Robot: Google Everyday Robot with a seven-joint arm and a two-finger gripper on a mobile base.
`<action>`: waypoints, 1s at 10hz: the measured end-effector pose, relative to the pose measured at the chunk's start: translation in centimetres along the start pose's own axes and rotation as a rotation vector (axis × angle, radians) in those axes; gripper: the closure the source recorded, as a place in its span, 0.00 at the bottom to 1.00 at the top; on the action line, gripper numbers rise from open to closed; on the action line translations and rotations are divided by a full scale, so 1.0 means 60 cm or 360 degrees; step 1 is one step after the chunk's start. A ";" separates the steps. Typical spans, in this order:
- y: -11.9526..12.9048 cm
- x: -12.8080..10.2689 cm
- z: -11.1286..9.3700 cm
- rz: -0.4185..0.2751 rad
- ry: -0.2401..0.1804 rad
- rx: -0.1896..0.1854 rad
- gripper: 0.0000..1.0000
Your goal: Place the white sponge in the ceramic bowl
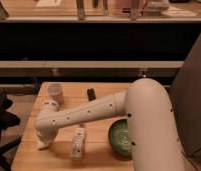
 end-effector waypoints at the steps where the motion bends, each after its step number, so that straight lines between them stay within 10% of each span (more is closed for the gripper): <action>1: -0.001 0.001 0.000 0.0003 0.0003 0.0003 0.97; 10: 0.023 0.011 -0.072 0.0033 0.0012 0.0013 0.97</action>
